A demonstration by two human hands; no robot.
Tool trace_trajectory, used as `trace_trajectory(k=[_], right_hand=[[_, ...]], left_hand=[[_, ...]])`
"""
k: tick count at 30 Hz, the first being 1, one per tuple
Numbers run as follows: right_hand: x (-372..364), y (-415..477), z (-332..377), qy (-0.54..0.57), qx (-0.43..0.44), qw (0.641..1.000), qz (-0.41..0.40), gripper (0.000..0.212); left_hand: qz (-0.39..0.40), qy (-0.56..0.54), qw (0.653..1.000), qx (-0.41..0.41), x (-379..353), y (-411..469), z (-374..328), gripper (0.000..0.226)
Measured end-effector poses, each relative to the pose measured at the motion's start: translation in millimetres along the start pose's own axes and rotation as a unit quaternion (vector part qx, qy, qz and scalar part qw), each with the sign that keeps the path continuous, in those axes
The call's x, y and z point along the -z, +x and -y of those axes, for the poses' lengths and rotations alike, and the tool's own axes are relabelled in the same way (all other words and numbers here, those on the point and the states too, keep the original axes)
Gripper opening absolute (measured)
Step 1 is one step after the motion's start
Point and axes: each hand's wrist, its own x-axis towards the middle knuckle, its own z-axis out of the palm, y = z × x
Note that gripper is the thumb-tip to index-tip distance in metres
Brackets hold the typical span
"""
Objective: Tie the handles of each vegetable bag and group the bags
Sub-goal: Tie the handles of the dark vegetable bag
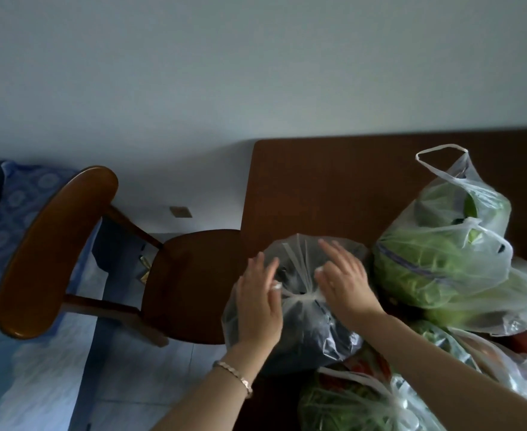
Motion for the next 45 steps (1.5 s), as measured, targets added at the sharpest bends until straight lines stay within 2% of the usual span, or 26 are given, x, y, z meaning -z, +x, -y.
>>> trace_trajectory(k=[2,5,9,11,13,15,17,19,21,23,25,27,30,33,34,36,38,39,41,42,43,45], right_hand=[[-15,3,-2,-0.08,0.024,0.993,0.083,0.07],[-31,4,-10,-0.113,0.006,0.989,0.097,0.076],[-47,2,-22,-0.171,0.012,0.983,0.061,0.068],[-48,2,-22,-0.178,-0.008,0.981,0.072,0.063],[-49,3,-18,-0.17,-0.005,0.983,0.073,0.063],[-41,5,-14,-0.109,0.006,0.991,0.075,0.065],[-24,5,-10,-0.001,-0.034,0.992,0.122,0.049],[1,2,3,0.199,-0.111,0.972,0.055,0.031],[29,0,18,0.369,-0.164,0.913,-0.063,0.034],[45,5,30,0.493,-0.174,0.845,-0.11,0.041],[53,10,39,0.524,-0.165,0.83,-0.099,0.046],[49,8,34,0.501,-0.17,0.844,-0.087,0.045],[32,-12,6,0.498,-0.226,0.832,-0.09,0.042],[13,-27,-14,0.509,-0.291,0.805,-0.092,0.042],[11,-27,-15,0.52,-0.297,0.795,-0.097,0.042],[21,-23,-11,0.525,-0.288,0.795,-0.099,0.041],[42,-16,-1,0.483,-0.24,0.835,-0.11,0.039],[53,-12,6,0.448,-0.209,0.862,-0.114,0.038],[67,-4,23,0.365,-0.149,0.913,-0.107,0.038],[70,-1,31,0.338,-0.132,0.927,-0.097,0.038],[69,2,36,0.333,-0.129,0.93,-0.092,0.037],[65,8,36,0.399,-0.179,0.892,-0.112,0.037]], left_hand=[[0.065,0.133,0.988,-0.046,-11,3,10,0.065],[0.085,0.231,0.968,-0.045,-23,7,22,0.045],[0.086,0.253,0.962,-0.059,-30,6,28,0.044],[0.093,0.257,0.96,-0.067,-32,6,29,0.044],[0.11,0.261,0.957,-0.063,-32,6,30,0.043],[0.102,0.267,0.957,-0.052,-30,8,29,0.046],[0.081,0.174,0.981,-0.026,-21,10,19,0.055],[0.028,-0.033,0.998,0.034,-5,11,3,0.048],[-0.057,-0.2,0.974,0.085,22,18,-24,0.03],[-0.081,-0.344,0.925,0.139,39,34,-49,0.027],[-0.043,-0.455,0.873,0.17,49,50,-67,0.031],[0.001,-0.503,0.841,0.201,51,61,-69,0.035],[0.034,-0.428,0.845,0.319,41,62,-35,0.035],[0.04,-0.388,0.825,0.408,25,53,-11,0.033],[0.051,-0.388,0.828,0.403,24,53,-12,0.033],[0.109,-0.344,0.87,0.335,31,55,-22,0.034],[0.202,-0.288,0.907,0.233,44,59,-38,0.039],[0.26,-0.269,0.906,0.198,49,60,-46,0.042],[0.366,-0.252,0.88,0.169,54,57,-61,0.041],[0.399,-0.243,0.869,0.162,55,55,-68,0.041],[0.413,-0.241,0.864,0.159,55,53,-72,0.042],[0.406,-0.274,0.857,0.162,54,51,-71,0.042]])
